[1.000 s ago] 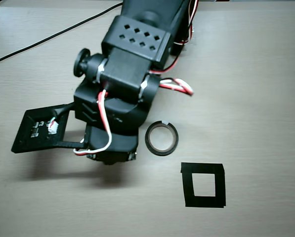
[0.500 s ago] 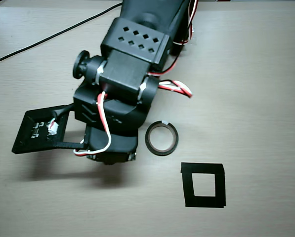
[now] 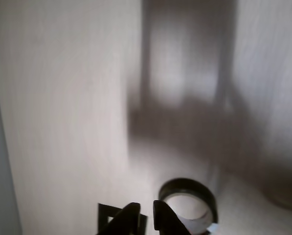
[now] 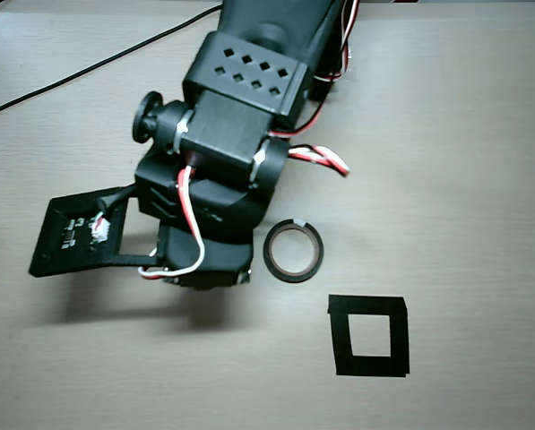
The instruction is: Grasp a tape and put it in the target area.
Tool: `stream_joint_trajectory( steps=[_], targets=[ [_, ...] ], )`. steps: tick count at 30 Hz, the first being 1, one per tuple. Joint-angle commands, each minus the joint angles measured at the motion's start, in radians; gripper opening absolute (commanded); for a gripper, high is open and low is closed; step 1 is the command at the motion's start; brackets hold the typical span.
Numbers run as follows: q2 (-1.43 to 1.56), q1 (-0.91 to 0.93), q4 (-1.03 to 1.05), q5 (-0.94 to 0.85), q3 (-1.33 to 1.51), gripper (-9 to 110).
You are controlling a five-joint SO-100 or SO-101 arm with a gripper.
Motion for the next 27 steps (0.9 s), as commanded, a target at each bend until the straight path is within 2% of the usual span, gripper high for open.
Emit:
stream_joint_trajectory(
  steps=[1, 8, 14, 17, 27],
  targets=[
    [0.008, -0.005, 0.04, -0.044, -0.005, 3],
    [0.11, -0.035, 0.066, -0.101, 0.109, 6],
    [0.453, -0.14, 0.023, -0.202, 0.462, 10],
    [0.586, -0.236, 0.0, -0.184, 0.617, 11],
    [0.581, -0.327, -0.202, -0.121, 0.89, 12]
  ],
)
